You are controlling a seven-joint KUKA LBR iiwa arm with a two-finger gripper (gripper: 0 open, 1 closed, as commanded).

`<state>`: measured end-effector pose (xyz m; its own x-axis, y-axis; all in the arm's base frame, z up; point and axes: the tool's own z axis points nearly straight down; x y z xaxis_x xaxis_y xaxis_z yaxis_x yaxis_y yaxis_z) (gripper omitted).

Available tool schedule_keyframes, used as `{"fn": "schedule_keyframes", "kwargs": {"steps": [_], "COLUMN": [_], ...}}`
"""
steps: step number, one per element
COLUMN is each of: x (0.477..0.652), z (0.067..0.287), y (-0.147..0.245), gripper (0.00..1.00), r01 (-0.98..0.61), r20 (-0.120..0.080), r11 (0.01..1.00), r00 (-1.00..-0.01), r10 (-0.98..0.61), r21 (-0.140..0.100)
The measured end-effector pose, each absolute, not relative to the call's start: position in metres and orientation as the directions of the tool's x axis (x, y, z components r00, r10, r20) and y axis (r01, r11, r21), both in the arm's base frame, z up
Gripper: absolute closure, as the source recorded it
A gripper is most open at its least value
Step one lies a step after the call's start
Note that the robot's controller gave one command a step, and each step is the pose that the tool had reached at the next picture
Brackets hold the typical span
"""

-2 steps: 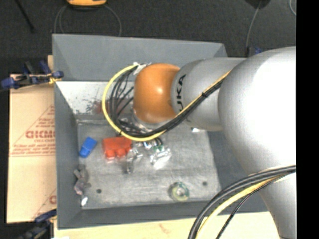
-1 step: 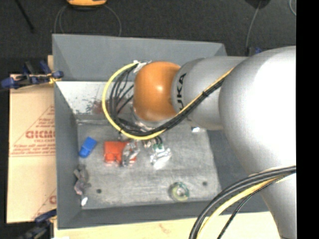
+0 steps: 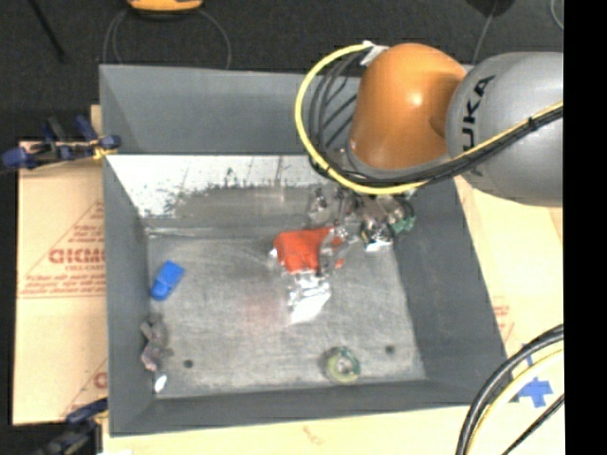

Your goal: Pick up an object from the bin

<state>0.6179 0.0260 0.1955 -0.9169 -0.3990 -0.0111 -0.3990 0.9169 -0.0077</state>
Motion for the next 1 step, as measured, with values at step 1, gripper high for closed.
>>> {"fn": "schedule_keyframes", "kwargs": {"steps": [1], "x": [0.6364], "z": [0.3370], "y": [0.0165], "gripper": [1.00], "r01": [-0.737], "r20": [-0.008], "r11": [0.676], "r00": [-0.676], "r10": [-0.737], "r21": [-0.008]}}
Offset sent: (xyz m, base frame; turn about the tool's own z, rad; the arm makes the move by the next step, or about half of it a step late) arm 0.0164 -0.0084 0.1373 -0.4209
